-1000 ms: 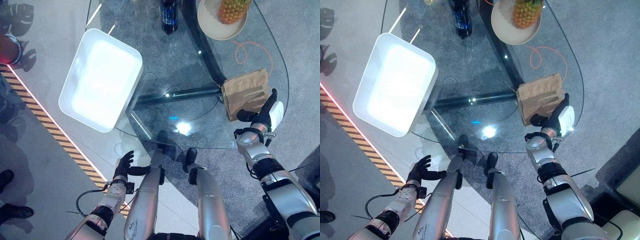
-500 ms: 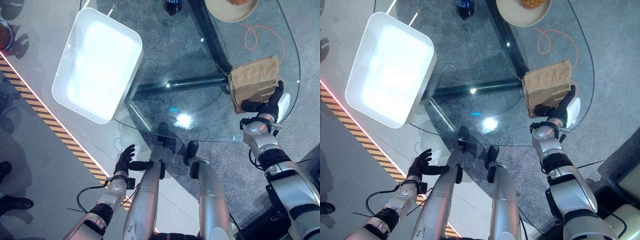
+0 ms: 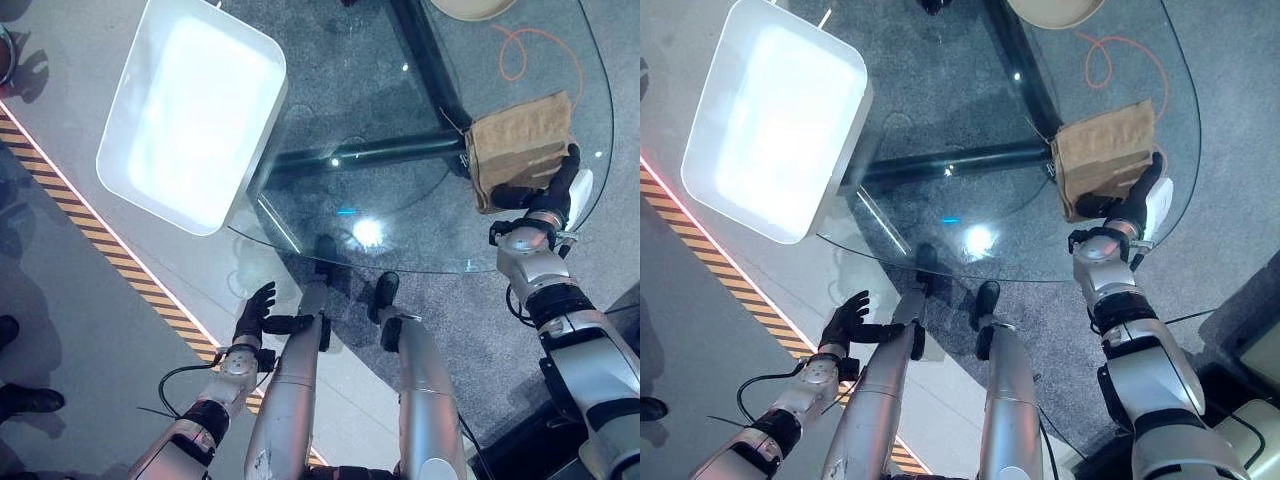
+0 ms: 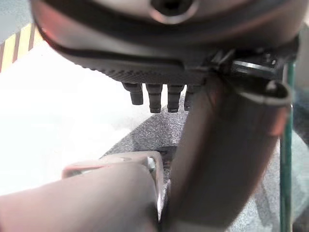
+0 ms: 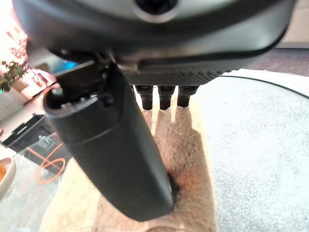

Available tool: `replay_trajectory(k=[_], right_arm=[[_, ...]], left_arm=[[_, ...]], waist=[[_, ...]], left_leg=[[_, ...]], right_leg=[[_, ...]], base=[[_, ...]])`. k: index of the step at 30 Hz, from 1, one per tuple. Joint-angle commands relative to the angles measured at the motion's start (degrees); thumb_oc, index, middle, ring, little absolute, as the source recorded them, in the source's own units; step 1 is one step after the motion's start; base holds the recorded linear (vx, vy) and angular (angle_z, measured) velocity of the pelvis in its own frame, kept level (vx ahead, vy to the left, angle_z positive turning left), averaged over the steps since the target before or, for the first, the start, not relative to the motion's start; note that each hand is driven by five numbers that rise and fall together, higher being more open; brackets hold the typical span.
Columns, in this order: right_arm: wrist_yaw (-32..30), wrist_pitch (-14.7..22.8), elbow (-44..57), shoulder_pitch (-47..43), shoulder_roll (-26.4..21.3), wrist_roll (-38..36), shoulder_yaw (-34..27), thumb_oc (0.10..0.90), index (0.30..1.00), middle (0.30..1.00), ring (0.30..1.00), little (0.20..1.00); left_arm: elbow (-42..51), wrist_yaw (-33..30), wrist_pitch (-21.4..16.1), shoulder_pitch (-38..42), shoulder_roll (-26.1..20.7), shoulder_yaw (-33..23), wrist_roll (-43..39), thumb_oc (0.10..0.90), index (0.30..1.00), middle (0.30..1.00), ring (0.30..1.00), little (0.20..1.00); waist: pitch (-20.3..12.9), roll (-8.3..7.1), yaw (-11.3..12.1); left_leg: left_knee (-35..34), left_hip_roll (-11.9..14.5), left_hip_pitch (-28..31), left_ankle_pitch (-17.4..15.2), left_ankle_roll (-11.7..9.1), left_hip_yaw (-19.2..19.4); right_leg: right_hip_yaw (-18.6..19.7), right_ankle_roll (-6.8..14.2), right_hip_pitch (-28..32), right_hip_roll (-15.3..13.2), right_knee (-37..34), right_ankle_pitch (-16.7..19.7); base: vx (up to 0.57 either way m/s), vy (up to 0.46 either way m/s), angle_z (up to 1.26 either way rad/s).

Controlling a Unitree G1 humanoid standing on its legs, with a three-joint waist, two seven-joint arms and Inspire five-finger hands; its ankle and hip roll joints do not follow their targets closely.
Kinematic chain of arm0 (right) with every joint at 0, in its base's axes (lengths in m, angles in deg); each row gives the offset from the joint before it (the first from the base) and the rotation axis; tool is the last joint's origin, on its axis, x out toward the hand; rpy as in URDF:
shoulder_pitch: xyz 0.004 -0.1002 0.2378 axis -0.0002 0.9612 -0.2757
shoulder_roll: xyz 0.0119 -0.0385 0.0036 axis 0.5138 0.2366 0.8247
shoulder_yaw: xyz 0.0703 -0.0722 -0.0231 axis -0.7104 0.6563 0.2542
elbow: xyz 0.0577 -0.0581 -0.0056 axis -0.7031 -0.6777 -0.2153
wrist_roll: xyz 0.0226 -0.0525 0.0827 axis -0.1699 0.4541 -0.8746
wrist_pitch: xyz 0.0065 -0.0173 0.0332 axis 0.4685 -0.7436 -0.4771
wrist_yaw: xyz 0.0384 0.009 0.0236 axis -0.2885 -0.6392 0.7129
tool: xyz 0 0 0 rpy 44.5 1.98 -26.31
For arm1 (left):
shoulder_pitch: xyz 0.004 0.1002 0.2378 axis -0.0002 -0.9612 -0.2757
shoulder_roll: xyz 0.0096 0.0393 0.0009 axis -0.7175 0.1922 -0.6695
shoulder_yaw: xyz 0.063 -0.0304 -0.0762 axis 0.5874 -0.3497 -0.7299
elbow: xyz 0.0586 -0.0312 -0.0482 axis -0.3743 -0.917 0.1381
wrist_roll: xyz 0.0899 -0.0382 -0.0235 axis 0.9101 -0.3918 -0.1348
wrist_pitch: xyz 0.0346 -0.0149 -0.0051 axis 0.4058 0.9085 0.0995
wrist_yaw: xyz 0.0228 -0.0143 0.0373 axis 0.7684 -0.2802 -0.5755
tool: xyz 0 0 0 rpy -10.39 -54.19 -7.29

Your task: Wipe the table with a cloth and put it in the basket.

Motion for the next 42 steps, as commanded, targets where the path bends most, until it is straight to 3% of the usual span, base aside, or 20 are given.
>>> replay_trajectory(k=[1, 2, 3, 29, 42], right_arm=[[8.3, 0.1, -0.7, -3.8, -1.8, 0.5, 4.0, 0.8, 0.9, 0.9, 0.9, 0.9], [8.3, -0.1, -0.7, -3.9, -1.6, 0.5, 4.1, 0.424, 0.578, 0.578, 0.578, 0.524], [8.1, -0.5, -0.6, -4.3, -1.3, 0.4, 4.5, 0.1, 0.3, 0.3, 0.3, 0.2], [7.6, -2.3, 0.7, -5.0, 1.5, 2.7, 6.0, 0.1, 0.3, 0.3, 0.3, 0.2], [11.0, -0.6, 5.2, -3.6, 2.3, 4.9, 7.4, 0.1, 0.3, 0.3, 0.3, 0.2]], left_arm=[[0.2, -1.2, -1.1, -2.6, 1.4, 2.8, -0.2, 0.8, 0.9, 0.9, 0.9, 0.9], [0.3, -1.2, -1.2, -2.6, 1.4, 2.8, -0.2, 0.8, 0.9, 0.9, 0.9, 0.9], [0.4, -1.4, -1.2, -2.5, 1.5, 3.0, -0.4, 0.8, 0.9, 0.9, 0.9, 0.9], [0.4, -1.5, -2.5, -2.5, 2.6, 3.8, -1.2, 0.8, 0.9, 0.9, 0.9, 0.9], [1.1, -2.0, -2.8, -2.6, 2.8, 3.5, -1.4, 0.8, 0.9, 0.9, 0.9, 0.9]], waist=[[-0.7, 2.1, 3.2], [-0.7, 2.13, 3.2], [-0.7, 2.19, 3.3], [-0.7, 2.45, 3.5], [-0.7, 1.98, 3.4]], left_leg=[[10.9, 0.1, 0.5, -6.8, 5.7, 0.3], [10.9, 0.1, 0.4, -6.8, 5.7, 0.3], [11.0, 0.0, 0.3, -6.8, 5.7, 0.2], [9.9, -0.4, 1.0, -6.2, 5.7, 0.0], [9.2, -0.4, 1.8, -6.0, 5.7, 0.1]], right_leg=[[1.1, 3.6, -2.0, 2.6, -8.3, 9.7], [1.1, 3.6, -2.1, 2.6, -8.2, 9.6], [1.1, 3.6, -2.3, 2.6, -8.1, 9.6], [1.0, 3.6, -1.6, 3.1, -8.7, 9.7], [1.0, 3.8, -0.7, 3.3, -9.1, 9.8]], base=[[0.0, 0.0, 0.0], [0.0, 0.004, -0.05], [0.0, 0.0, 0.0], [0.0, 0.01, 0.03], [0.0, 0.0, 0.0]])
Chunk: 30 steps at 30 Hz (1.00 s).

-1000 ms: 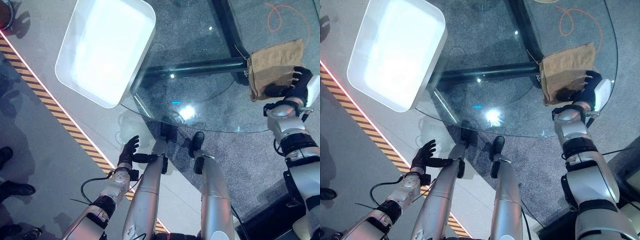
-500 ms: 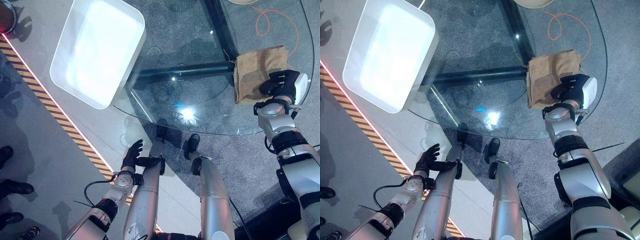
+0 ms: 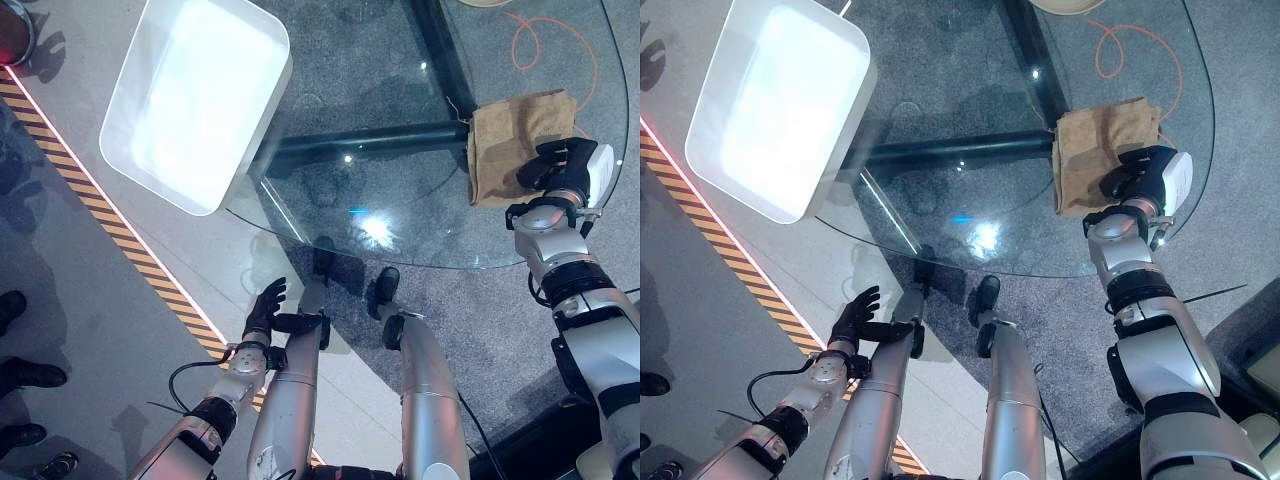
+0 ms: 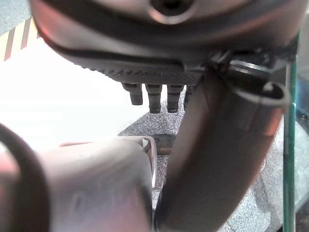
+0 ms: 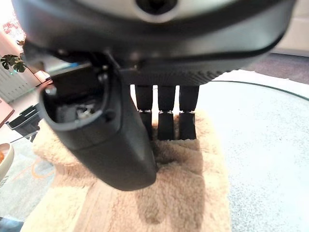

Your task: Wipe the table with a cloth and put it in the basket.

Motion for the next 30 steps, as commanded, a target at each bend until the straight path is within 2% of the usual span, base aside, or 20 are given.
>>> replay_trajectory(k=[1, 10, 15, 22, 30], right_arm=[[9.4, 3.5, 8.3, 1.2, 4.0, 1.3, 5.3, 0.1, 0.3, 0.3, 0.3, 0.2], [10.4, 3.8, 19.4, 1.3, 6.7, 3.2, 8.0, 0.1, 0.3, 0.3, 0.3, 0.2], [11.0, 2.0, 23.1, 0.4, 9.2, 4.1, 8.7, 0.1, 0.3, 0.3, 0.3, 0.2], [12.1, -1.1, 24.4, -0.5, 11.9, 4.5, 10.8, 0.1, 0.3, 0.3, 0.3, 0.2], [13.9, -1.7, 24.9, -1.4, 14.5, 3.6, 12.9, 0.1, 0.3, 0.3, 0.3, 0.2]], left_arm=[[1.4, -1.8, -1.2, -2.9, 1.4, 1.3, -0.9, 0.8, 0.9, 0.9, 0.9, 0.9], [2.9, -2.0, -0.3, -3.1, 1.7, 1.4, -0.8, 0.8, 0.9, 0.9, 0.9, 0.9], [3.1, -2.3, 0.2, -3.2, 2.3, 1.2, -0.1, 0.8, 0.9, 0.9, 0.9, 0.9], [3.6, -2.3, 0.4, -3.3, 2.6, 1.4, 0.5, 0.8, 0.9, 0.9, 0.9, 0.9], [3.8, -2.6, 1.0, -2.6, 3.3, 2.0, 0.6, 0.8, 0.9, 0.9, 0.9, 0.9]], waist=[[-0.7, 0.92, 1.6], [-0.7, 0.56, 1.8], [-0.7, 0.47, 2.2], [-0.7, 0.87, 3.0], [-0.7, 0.94, 3.6]], left_leg=[[8.2, -2.8, 0.8, -10.1, 3.4, 2.5], [7.7, -3.1, 1.2, -9.8, 3.3, 2.3], [7.3, -3.3, 1.3, -9.6, 3.3, 2.2], [7.0, -3.5, 1.4, -9.4, 3.5, 2.2], [6.7, -3.8, 1.2, -9.0, 3.4, 1.8]], right_leg=[[1.7, 5.3, 0.7, 0.4, -11.0, 9.9], [1.3, 5.3, 1.4, 0.2, -11.6, 9.8], [1.0, 5.4, 1.6, 0.1, -11.8, 9.8], [0.4, 5.3, 1.8, -0.3, -12.0, 9.8], [0.0, 5.4, 1.8, -0.5, -12.4, 10.0]], base=[[0.0, 0.0, 0.0], [0.0, 0.006, -0.01], [0.0, 0.005, -0.01], [0.01, 0.016, 0.05], [0.0, 0.001, 0.01]])
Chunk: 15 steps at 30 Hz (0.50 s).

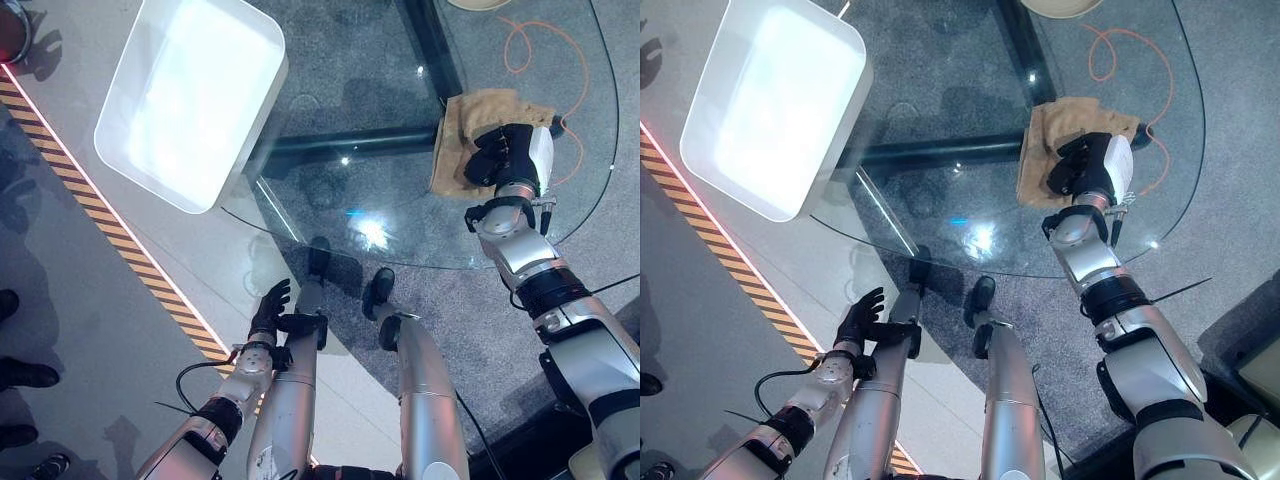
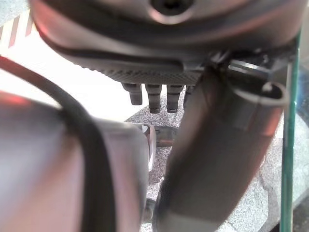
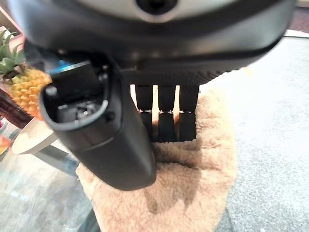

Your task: Wipe the table with a cloth and put it in the basket.

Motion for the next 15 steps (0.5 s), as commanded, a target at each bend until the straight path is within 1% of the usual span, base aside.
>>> replay_trajectory(k=[1, 6, 10, 14, 15], right_arm=[[11.7, 4.0, 8.6, -4.3, 12.3, -1.6, 7.3, 0.1, 0.3, 0.3, 0.3, 0.2], [13.1, 4.4, 9.8, -3.8, 13.6, -3.8, 8.4, 0.1, 0.3, 0.3, 0.3, 0.2], [16.3, 5.4, 11.2, -3.1, 14.9, -4.5, 9.2, 0.1, 0.3, 0.3, 0.3, 0.2], [15.3, 4.3, 12.2, -2.6, 15.6, -3.0, 10.0, 0.1, 0.3, 0.3, 0.3, 0.2], [13.7, 4.0, 11.8, -2.4, 15.7, -2.1, 10.1, 0.1, 0.3, 0.3, 0.3, 0.2]], left_arm=[[2.4, -1.3, -0.8, -2.4, 1.4, 2.3, 0.6, 0.8, 0.9, 0.9, 0.9, 0.9], [3.2, -1.5, -0.5, -2.7, 1.4, 2.6, 0.8, 0.8, 0.9, 0.9, 0.9, 0.9], [3.6, -1.8, -0.2, -2.6, 1.4, 2.7, 0.9, 0.8, 0.9, 0.9, 0.9, 0.9], [3.6, -1.7, -0.1, -2.4, 1.2, 2.8, 0.7, 0.8, 0.9, 0.9, 0.9, 0.9], [3.6, -1.6, -0.2, -2.3, 1.3, 2.8, 0.8, 0.8, 0.9, 0.9, 0.9, 0.9]], waist=[[-0.6, 0.8, 3.6], [-0.6, 0.93, 3.9], [-0.6, 1.06, 4.0], [-0.6, 1.23, 3.9], [-0.6, 1.33, 3.9]], left_leg=[[7.6, -4.6, 0.7, -9.2, 3.8, 3.0], [7.4, -4.7, 0.6, -8.9, 3.7, 2.8], [7.3, -4.7, 0.5, -8.7, 3.6, 2.8], [7.5, -4.6, 0.4, -8.7, 3.6, 3.2], [7.5, -4.5, 0.4, -8.7, 3.6, 3.3]], right_leg=[[1.5, 6.1, 0.8, -1.5, -11.3, 9.8], [1.3, 6.2, 0.8, -1.7, -11.6, 9.9], [1.1, 6.2, 0.6, -1.7, -11.6, 9.9], [1.1, 6.2, 0.4, -1.9, -11.2, 9.9], [1.2, 6.2, 0.4, -1.9, -11.2, 9.9]], base=[[0.0, 0.0, 0.0], [0.0, 0.0, 0.0], [0.0, 0.0, 0.0], [0.0, 0.0, 0.0], [0.0, 0.0, 0.0]])
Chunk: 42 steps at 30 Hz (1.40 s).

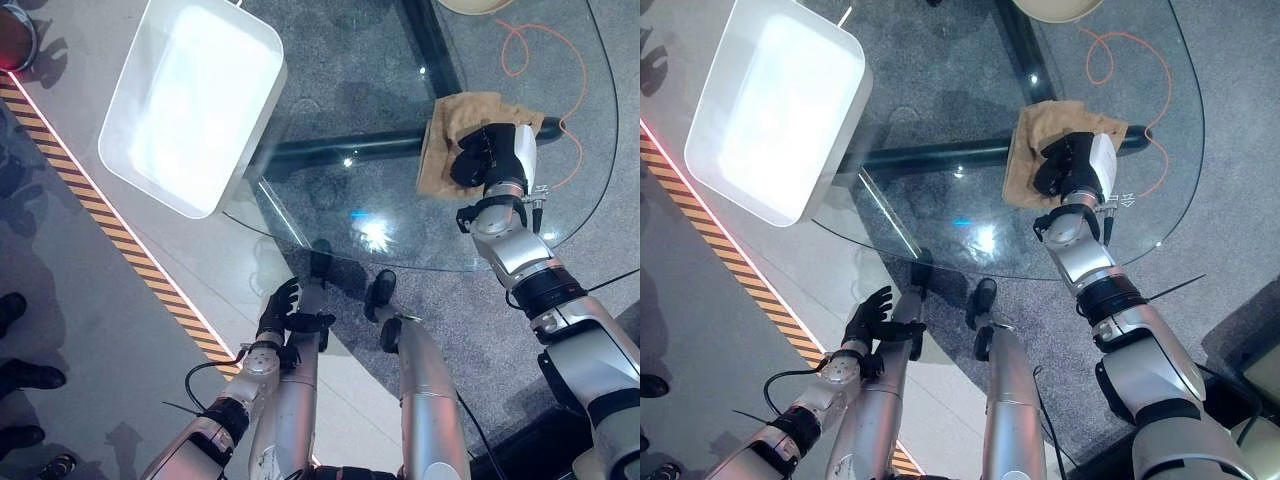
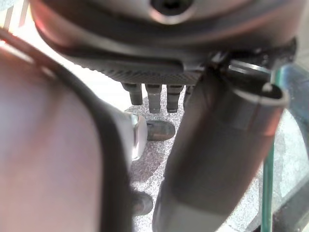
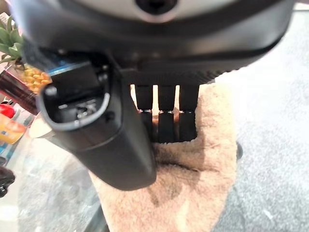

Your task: Wipe the table with a cloth and put it in the basket.

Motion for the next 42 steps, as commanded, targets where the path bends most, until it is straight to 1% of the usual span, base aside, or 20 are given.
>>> replay_trajectory(k=[1, 2, 4, 5, 6, 7, 8, 9, 11, 14, 20, 23, 26, 28, 31, 35, 36, 42], right_arm=[[8.9, 4.0, 9.2, -2.3, 15.4, -1.2, 8.4, 0.111, 0.309, 0.309, 0.309, 0.211], [7.6, 4.0, 8.7, -2.3, 15.4, -1.2, 8.4, 0.16, 0.352, 0.352, 0.352, 0.26], [7.6, 4.0, 8.7, -2.3, 15.4, -1.2, 8.4, 0.16, 0.352, 0.352, 0.352, 0.26], [4.9, 3.9, 7.9, -2.2, 14.9, -0.2, 7.5, 0.454, 0.604, 0.604, 0.604, 0.554], [3.8, 4.3, 7.7, -2.2, 14.4, -0.7, 7.2, 0.394, 0.552, 0.552, 0.552, 0.494], [3.2, 4.4, 7.8, -2.2, 14.2, -0.7, 7.0, 0.449, 0.599, 0.599, 0.599, 0.549], [3.0, 4.4, 7.7, -2.2, 14.0, -0.6, 6.7, 0.449, 0.599, 0.599, 0.599, 0.549], [1.9, 4.3, 7.7, -2.1, 13.6, 0.4, 6.3, 0.8, 0.9, 0.9, 0.9, 0.9], [-1.2, 3.1, 8.0, -2.1, 12.5, 1.4, 5.3, 0.8, 0.9, 0.9, 0.9, 0.9], [-3.8, 2.1, 8.3, -2.1, 11.6, 3.7, 4.4, 0.8, 0.9, 0.9, 0.9, 0.9], [-10.8, -0.2, 10.1, -1.4, 9.9, 6.8, 2.6, 0.8, 0.9, 0.9, 0.9, 0.9], [-14.8, -1.2, 12.5, -0.1, 9.6, 9.5, 1.5, 0.8, 0.9, 0.9, 0.9, 0.9], [-18.6, -2.9, 15.4, 2.0, 9.9, 10.9, 0.5, 0.8, 0.9, 0.9, 0.9, 0.9], [-20.5, -3.3, 15.9, 2.7, 9.9, 11.6, 0.3, 0.8, 0.9, 0.9, 0.9, 0.9], [-26.2, -4.1, 17.4, 4.5, 10.0, 13.2, -0.6, 0.8, 0.9, 0.9, 0.9, 0.9], [-29.6, -3.9, 18.7, 5.7, 10.0, 14.6, -1.8, 0.8, 0.9, 0.9, 0.9, 0.9], [-30.8, -3.1, 19.2, 6.5, 10.0, 15.1, -2.4, 0.8, 0.9, 0.9, 0.9, 0.9], [-32.4, -2.1, 21.7, 8.8, 10.2, 16.1, -3.5, 0.8, 0.9, 0.9, 0.9, 0.9]], left_arm=[[2.4, -1.5, -0.5, -2.1, -0.1, 2.7, 0.7, 0.8, 0.9, 0.9, 0.9, 0.9], [2.4, -1.4, -0.4, -2.0, 0.1, 2.7, 0.9, 0.8, 0.9, 0.9, 0.9, 0.9], [2.4, -1.4, -0.4, -2.0, 0.1, 2.7, 0.9, 0.8, 0.9, 0.9, 0.9, 0.9], [2.4, -1.5, -0.2, -2.1, 0.1, 2.8, 1.1, 0.8, 0.9, 0.9, 0.9, 0.9], [2.3, -1.6, -0.2, -2.2, 0.1, 2.9, 1.0, 0.8, 0.9, 0.9, 0.9, 0.9], [2.3, -1.5, -0.2, -2.2, 0.1, 2.9, 1.0, 0.8, 0.9, 0.9, 0.9, 0.9], [2.3, -1.5, -0.1, -2.2, 0.0, 2.9, 1.0, 0.8, 0.9, 0.9, 0.9, 0.9], [2.2, -1.4, -0.3, -2.3, -0.1, 3.0, 0.9, 0.8, 0.9, 0.9, 0.9, 0.9], [2.2, -1.5, -0.4, -2.5, 0.0, 3.0, 0.9, 0.8, 0.9, 0.9, 0.9, 0.9], [2.1, -1.9, -0.7, -2.6, 0.1, 3.2, 0.8, 0.8, 0.9, 0.9, 0.9, 0.9], [2.1, -2.6, -0.8, -3.0, 0.3, 2.7, 0.9, 0.8, 0.9, 0.9, 0.9, 0.9], [1.8, -3.0, -1.5, -3.2, 0.5, 2.5, 0.4, 0.8, 0.9, 0.9, 0.9, 0.9], [2.0, -3.3, -1.9, -3.6, 0.8, 2.2, 0.4, 0.8, 0.9, 0.9, 0.9, 0.9], [2.1, -3.4, -2.1, -3.7, 0.9, 2.2, 0.4, 0.8, 0.9, 0.9, 0.9, 0.9], [1.8, -3.8, -2.4, -3.9, 1.2, 2.0, 0.3, 0.8, 0.9, 0.9, 0.9, 0.9], [1.6, -4.0, -2.7, -4.4, 1.3, 1.8, 0.2, 0.8, 0.9, 0.9, 0.9, 0.9], [1.6, -4.0, -2.7, -4.5, 1.3, 1.8, 0.0, 0.8, 0.9, 0.9, 0.9, 0.9], [1.5, -4.0, -2.9, -4.9, 1.3, 1.2, -0.1, 0.8, 0.9, 0.9, 0.9, 0.9]], waist=[[0.2, -0.02, 3.9], [0.2, 0.01, 3.9], [0.2, 0.01, 3.9], [0.2, -0.02, 3.8], [0.2, -0.12, 3.7], [0.2, -0.16, 3.7], [0.2, -0.23, 3.7], [0.2, -0.33, 3.6], [0.2, -0.51, 3.3], [0.2, -0.73, 3.0], [0.2, -1.2, 2.3], [0.2, -1.38, 1.8], [0.2, -1.47, 1.4], [0.2, -1.47, 1.3], [0.2, -1.63, 0.9], [0.2, -1.9, 0.6], [0.2, -2.02, 0.4], [0.2, -2.36, -0.1]], left_leg=[[7.7, -4.9, 0.1, -8.5, 3.7, 3.3], [7.6, -4.9, 0.1, -8.5, 3.8, 3.2], [7.6, -4.9, 0.1, -8.5, 3.8, 3.2], [7.7, -4.8, 0.1, -8.7, 3.8, 3.2], [7.7, -4.7, 0.2, -8.6, 3.8, 3.3], [7.7, -4.7, 0.2, -8.7, 3.8, 3.3], [7.7, -4.6, 0.2, -8.7, 3.8, 3.3], [7.6, -4.6, 0.3, -8.7, 3.8, 3.4], [7.7, -4.4, 0.5, -9.0, 3.9, 3.6], [7.6, -4.3, 0.6, -9.1, 3.9, 3.9], [7.6, -4.0, 0.5, -9.5, 4.0, 4.3], [7.4, -3.8, 0.4, -9.6, 4.0, 4.6], [7.2, -3.7, 0.3, -9.7, 4.1, 4.8], [7.2, -3.7, 0.3, -9.7, 4.2, 4.8], [7.1, -3.7, 0.2, -9.9, 4.3, 4.9], [6.9, -3.6, 0.3, -10.0, 4.4, 5.0], [6.8, -3.5, 0.3, -10.1, 4.4, 5.0], [6.7, -3.4, 0.3, -10.2, 4.6, 5.2]], right_leg=[[1.3, 6.4, -0.2, -2.3, -10.7, 10.0], [1.3, 6.4, -0.1, -2.3, -10.8, 10.0], [1.3, 6.4, -0.1, -2.3, -10.8, 10.0], [1.3, 6.5, -0.1, -2.3, -10.7, 10.0], [1.4, 6.5, -0.1, -2.3, -10.7, 10.1], [1.4, 6.5, -0.1, -2.3, -10.7, 10.1], [1.4, 6.6, 0.0, -2.3, -10.7, 10.1], [1.4, 6.6, 0.0, -2.2, -10.8, 10.2], [1.5, 6.7, 0.1, -2.2, -10.7, 10.2], [1.7, 6.7, 0.2, -2.0, -10.9, 10.3], [2.0, 6.9, 0.1, -1.8, -11.0, 10.4], [2.4, 6.9, -0.1, -1.5, -10.9, 10.2], [2.8, 6.9, -0.3, -1.2, -10.9, 10.1], [2.9, 6.9, -0.4, -1.1, -10.9, 10.1], [3.3, 7.0, -0.6, -0.9, -11.0, 10.1], [3.5, 7.1, -0.4, -0.7, -11.2, 10.1], [3.6, 7.1, -0.4, -0.5, -11.2, 10.1], [4.0, 7.2, -0.4, -0.2, -11.4, 10.2]], base=[[0.0, 0.0, 0.0], [0.0, 0.0, 0.0], [0.0, 0.0, 0.0], [0.0, -0.038, 0.0], [0.0, -0.043, 0.0], [0.0, 0.0, 0.0], [0.0, 0.0, 0.0], [0.0, 0.0, 0.0], [0.0, 0.0, 0.0], [0.0, 0.0, 0.0], [0.0, 0.0, 0.0], [0.0, 0.011, 0.0], [0.0, 0.022, 0.0], [0.0, 0.0, 0.0], [0.0, 0.0, 0.0], [0.0, 0.0, 0.0], [0.0, 0.0, 0.0], [0.0, 0.0, 0.0]])
